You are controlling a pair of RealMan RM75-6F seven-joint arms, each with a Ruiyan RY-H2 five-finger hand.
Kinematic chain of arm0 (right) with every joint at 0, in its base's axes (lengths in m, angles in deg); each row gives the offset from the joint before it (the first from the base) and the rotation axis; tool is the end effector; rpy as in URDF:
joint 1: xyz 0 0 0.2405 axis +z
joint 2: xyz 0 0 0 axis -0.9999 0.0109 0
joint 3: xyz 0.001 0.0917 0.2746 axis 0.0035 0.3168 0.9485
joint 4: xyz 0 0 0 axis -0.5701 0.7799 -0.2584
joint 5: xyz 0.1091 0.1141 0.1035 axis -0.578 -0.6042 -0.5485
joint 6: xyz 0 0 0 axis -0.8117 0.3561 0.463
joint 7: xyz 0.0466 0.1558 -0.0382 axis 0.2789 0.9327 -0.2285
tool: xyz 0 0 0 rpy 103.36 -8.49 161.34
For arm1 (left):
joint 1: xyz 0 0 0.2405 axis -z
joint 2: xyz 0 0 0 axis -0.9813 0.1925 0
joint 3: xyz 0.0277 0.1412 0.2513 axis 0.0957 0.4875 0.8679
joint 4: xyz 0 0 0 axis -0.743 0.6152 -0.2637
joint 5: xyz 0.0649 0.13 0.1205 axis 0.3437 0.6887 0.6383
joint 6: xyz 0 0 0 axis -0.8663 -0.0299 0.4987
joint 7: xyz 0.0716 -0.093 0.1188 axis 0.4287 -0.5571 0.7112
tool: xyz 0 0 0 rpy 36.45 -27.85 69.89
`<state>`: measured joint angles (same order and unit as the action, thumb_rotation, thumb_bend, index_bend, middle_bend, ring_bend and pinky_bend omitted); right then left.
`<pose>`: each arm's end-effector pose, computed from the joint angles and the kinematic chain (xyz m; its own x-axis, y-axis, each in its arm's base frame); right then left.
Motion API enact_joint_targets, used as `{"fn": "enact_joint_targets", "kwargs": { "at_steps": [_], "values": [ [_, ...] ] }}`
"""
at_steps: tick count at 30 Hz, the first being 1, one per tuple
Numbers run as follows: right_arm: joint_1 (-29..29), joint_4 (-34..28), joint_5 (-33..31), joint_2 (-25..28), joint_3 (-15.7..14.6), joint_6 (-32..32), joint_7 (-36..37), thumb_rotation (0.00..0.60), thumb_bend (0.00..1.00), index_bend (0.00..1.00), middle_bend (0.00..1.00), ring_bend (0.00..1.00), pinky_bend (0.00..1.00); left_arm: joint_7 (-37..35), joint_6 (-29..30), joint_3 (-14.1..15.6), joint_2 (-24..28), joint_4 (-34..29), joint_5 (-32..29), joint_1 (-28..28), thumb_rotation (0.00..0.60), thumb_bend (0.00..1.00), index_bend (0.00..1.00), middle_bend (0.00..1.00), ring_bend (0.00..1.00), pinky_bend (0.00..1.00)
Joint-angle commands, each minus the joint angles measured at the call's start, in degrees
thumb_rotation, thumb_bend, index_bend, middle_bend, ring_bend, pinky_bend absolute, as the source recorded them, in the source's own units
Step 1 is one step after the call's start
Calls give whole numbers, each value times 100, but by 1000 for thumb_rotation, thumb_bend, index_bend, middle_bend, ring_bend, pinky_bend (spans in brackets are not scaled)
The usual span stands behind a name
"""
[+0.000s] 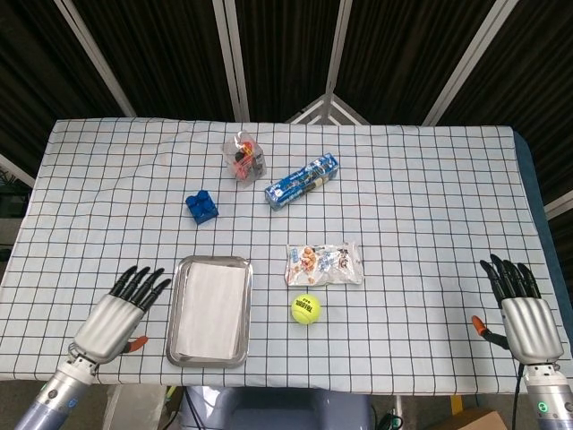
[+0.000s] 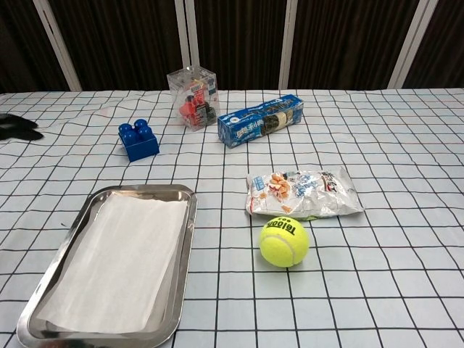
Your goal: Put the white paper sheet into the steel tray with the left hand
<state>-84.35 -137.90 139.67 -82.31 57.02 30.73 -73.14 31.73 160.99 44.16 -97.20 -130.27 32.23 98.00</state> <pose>-0.3252 -0.2036 0.1862 0.4314 -0.0289 0.9017 -0.9015 -0.0509 0.4297 -0.2339 0.2092 0.1164 0.6036 0.0869 0.7925 0.7501 -0.3989 -0.5275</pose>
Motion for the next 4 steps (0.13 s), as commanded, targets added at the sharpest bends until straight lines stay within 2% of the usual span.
{"fn": "enact_joint_targets", "kwargs": {
  "at_steps": [1, 4],
  "values": [
    [1, 73, 114, -39, -15, 78, -88, 600, 313, 0, 0, 0, 0, -481, 1198, -172, -223, 993, 499, -671, 600, 66, 0, 0, 0, 0],
    [-5, 104, 177, -64, -29, 121, -115, 600, 313, 0, 0, 0, 0, -685, 1607, -254, -364, 1365, 486, -957, 600, 64, 0, 0, 0, 0]
  ]
}}
